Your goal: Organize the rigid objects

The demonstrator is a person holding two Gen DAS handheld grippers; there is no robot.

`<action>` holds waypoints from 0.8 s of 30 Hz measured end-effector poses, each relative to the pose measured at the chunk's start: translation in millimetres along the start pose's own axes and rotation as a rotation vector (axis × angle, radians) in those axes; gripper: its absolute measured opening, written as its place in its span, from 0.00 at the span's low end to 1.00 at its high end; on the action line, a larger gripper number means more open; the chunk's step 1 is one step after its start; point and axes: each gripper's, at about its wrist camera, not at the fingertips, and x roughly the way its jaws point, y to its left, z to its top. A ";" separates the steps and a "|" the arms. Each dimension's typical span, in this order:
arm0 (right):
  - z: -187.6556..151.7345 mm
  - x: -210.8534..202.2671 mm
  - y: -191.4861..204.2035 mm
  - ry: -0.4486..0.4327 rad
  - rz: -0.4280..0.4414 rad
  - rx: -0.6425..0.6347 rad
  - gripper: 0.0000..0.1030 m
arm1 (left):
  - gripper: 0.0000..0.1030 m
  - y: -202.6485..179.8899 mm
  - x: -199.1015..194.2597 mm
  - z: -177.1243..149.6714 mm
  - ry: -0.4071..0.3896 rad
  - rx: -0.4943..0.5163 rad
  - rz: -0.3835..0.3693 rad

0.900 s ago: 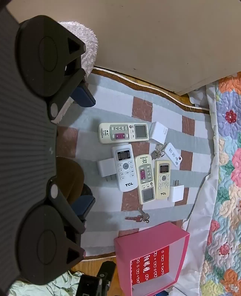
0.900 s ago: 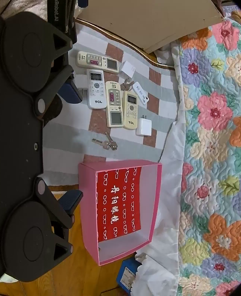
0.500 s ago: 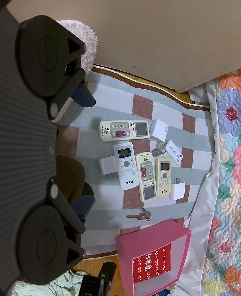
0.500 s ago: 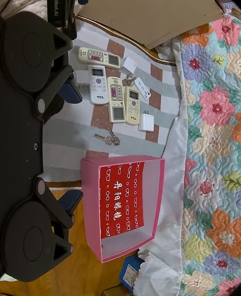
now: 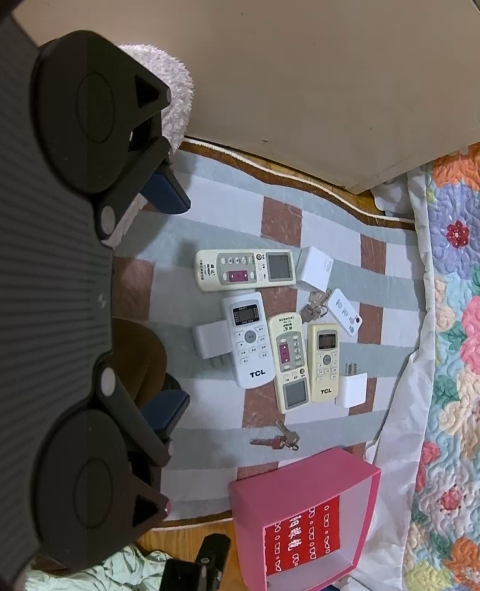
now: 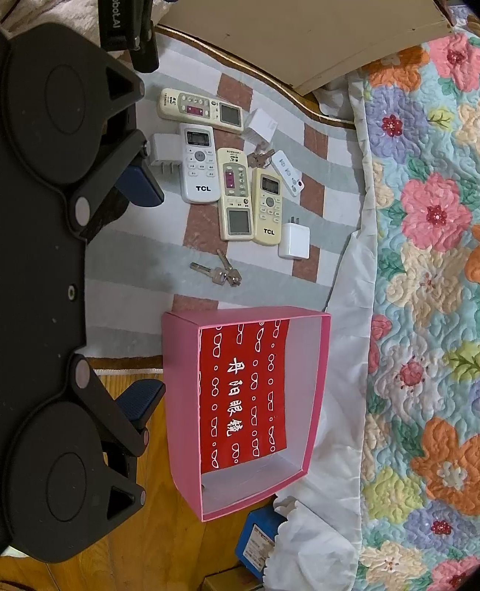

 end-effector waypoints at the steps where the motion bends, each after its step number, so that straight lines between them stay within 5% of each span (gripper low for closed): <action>1: -0.3 -0.2 1.7 0.001 -0.002 0.000 0.98 | 1.00 0.8 0.2 0.4 -0.001 -0.003 -0.003; 24: 0.4 1.0 1.0 0.004 -0.004 -0.008 0.98 | 1.00 3.5 -0.9 0.4 -0.009 -0.019 -0.015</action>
